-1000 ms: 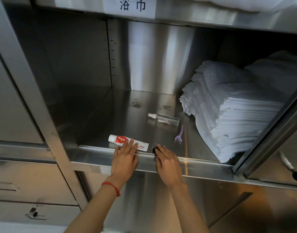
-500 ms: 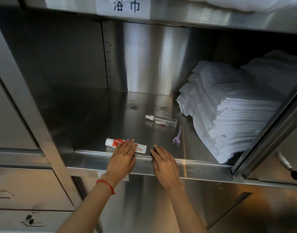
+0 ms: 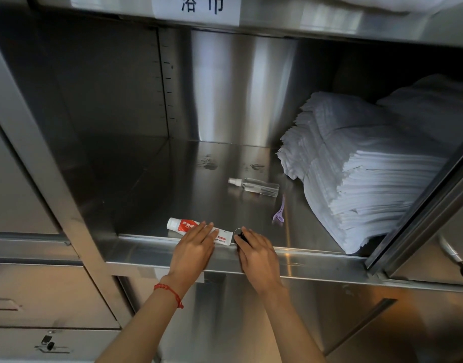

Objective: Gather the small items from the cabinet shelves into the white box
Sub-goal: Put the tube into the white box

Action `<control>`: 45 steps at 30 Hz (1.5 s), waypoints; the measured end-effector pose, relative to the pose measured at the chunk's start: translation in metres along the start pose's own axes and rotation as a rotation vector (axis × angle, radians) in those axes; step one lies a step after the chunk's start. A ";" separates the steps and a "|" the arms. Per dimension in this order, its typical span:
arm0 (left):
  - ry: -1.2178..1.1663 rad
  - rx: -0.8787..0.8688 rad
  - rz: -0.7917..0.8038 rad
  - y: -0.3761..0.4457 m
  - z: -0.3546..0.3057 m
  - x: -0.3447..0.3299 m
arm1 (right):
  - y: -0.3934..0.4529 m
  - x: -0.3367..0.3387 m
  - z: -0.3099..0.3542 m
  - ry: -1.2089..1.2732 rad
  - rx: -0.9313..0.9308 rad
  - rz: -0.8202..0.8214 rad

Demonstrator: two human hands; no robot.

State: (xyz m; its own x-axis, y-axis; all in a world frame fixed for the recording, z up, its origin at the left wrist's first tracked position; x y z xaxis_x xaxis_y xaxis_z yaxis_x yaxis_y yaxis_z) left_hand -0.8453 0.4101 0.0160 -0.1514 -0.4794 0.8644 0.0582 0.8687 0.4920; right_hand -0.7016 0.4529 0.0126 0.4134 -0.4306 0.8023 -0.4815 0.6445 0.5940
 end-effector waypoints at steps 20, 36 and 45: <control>-0.028 -0.096 -0.065 -0.001 0.008 0.000 | -0.001 -0.004 -0.001 -0.008 0.125 -0.165; -0.087 -0.246 -0.190 0.014 0.015 -0.004 | 0.008 0.004 -0.004 -0.057 0.118 -0.246; -0.113 -0.367 -0.296 0.032 0.007 -0.001 | 0.012 0.012 -0.012 -0.097 0.061 -0.303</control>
State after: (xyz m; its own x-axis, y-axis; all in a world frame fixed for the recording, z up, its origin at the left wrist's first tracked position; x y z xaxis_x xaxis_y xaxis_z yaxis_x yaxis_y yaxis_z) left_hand -0.8506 0.4389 0.0300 -0.3190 -0.6648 0.6755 0.3380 0.5860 0.7364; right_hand -0.6931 0.4631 0.0290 0.4705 -0.6572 0.5889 -0.3944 0.4403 0.8065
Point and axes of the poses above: each hand's wrist, its own y-axis towards the middle knuckle, its own x-axis out of the back of the hand, z = x × y, the point moved 3 cm from there along y, towards the middle knuckle, and after that the axes turned 7 degrees about -y, right-handed, at the moved point
